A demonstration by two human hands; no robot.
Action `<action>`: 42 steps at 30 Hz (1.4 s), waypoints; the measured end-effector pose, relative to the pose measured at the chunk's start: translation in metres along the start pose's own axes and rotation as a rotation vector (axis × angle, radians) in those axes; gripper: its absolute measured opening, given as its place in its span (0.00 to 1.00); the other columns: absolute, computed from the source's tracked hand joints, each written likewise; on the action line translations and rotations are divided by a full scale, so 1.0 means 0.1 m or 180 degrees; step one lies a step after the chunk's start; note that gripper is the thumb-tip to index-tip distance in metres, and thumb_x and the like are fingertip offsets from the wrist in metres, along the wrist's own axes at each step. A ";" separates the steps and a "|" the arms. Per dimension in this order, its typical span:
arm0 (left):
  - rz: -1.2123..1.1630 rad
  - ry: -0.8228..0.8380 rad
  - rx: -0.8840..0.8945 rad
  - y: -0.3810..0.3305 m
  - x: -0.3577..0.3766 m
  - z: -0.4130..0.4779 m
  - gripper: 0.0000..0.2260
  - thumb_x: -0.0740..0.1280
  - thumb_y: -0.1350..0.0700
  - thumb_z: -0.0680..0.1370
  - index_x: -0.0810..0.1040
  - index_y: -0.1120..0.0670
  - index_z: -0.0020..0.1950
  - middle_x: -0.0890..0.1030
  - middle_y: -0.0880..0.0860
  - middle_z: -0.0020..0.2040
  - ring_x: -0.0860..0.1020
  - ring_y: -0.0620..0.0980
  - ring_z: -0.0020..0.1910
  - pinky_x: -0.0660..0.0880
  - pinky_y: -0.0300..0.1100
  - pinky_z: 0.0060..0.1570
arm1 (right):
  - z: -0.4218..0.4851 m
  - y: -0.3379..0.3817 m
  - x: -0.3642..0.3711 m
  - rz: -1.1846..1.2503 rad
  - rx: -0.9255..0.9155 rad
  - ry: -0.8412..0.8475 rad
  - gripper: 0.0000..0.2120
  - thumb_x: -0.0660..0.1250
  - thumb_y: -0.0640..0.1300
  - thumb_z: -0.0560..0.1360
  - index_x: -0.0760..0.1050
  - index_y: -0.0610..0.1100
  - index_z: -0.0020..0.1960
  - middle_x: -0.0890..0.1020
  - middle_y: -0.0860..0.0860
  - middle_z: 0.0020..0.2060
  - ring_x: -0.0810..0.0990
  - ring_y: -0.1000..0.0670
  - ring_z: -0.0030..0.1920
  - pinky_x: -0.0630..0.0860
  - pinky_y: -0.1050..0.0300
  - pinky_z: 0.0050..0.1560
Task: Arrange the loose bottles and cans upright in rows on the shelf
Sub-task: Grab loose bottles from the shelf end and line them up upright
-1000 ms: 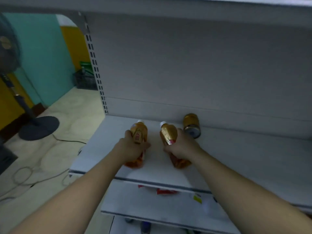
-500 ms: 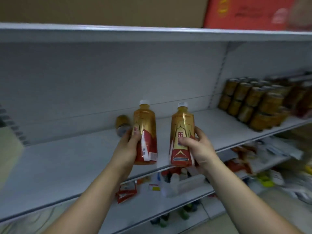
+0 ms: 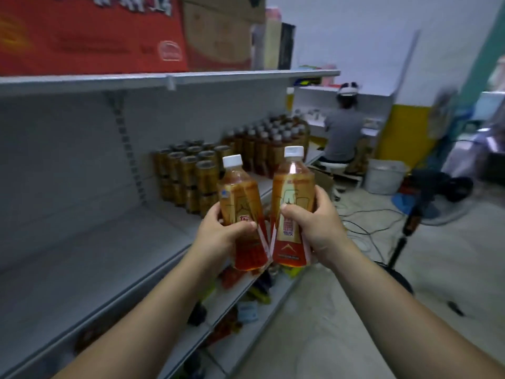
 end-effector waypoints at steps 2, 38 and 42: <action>0.0092 0.0113 0.0051 0.02 0.33 0.21 0.23 0.77 0.58 0.65 0.75 0.49 0.57 0.83 0.51 0.49 0.83 0.51 0.46 0.80 0.51 0.45 | 0.15 0.02 -0.35 -0.0096 -0.0035 -0.0150 0.30 0.75 0.52 0.58 0.71 0.53 0.58 0.83 0.49 0.47 0.84 0.51 0.43 0.82 0.50 0.40; 0.0861 -0.1966 -0.0052 1.19 1.02 4.09 0.28 0.77 0.63 0.64 0.72 0.46 0.59 0.79 0.43 0.48 0.78 0.43 0.47 0.74 0.40 0.42 | 4.65 -1.09 -0.78 -0.0777 -0.0359 0.1124 0.39 0.74 0.61 0.55 0.57 0.71 0.60 0.70 0.68 0.52 0.71 0.62 0.50 0.68 0.58 0.50; 0.1062 -0.2356 -0.0133 1.27 0.93 4.31 0.31 0.77 0.59 0.65 0.70 0.50 0.65 0.77 0.49 0.58 0.76 0.52 0.55 0.74 0.49 0.55 | 4.84 -1.16 -0.79 -0.0702 -0.0373 0.1383 0.39 0.72 0.63 0.54 0.56 0.75 0.59 0.70 0.67 0.53 0.72 0.56 0.54 0.70 0.54 0.53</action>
Point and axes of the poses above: each hand's wrist, its own z-axis towards the middle knuckle, its own x-axis out of the palm, y = z × x, the point moved 5 cm from there along z, towards the middle knuckle
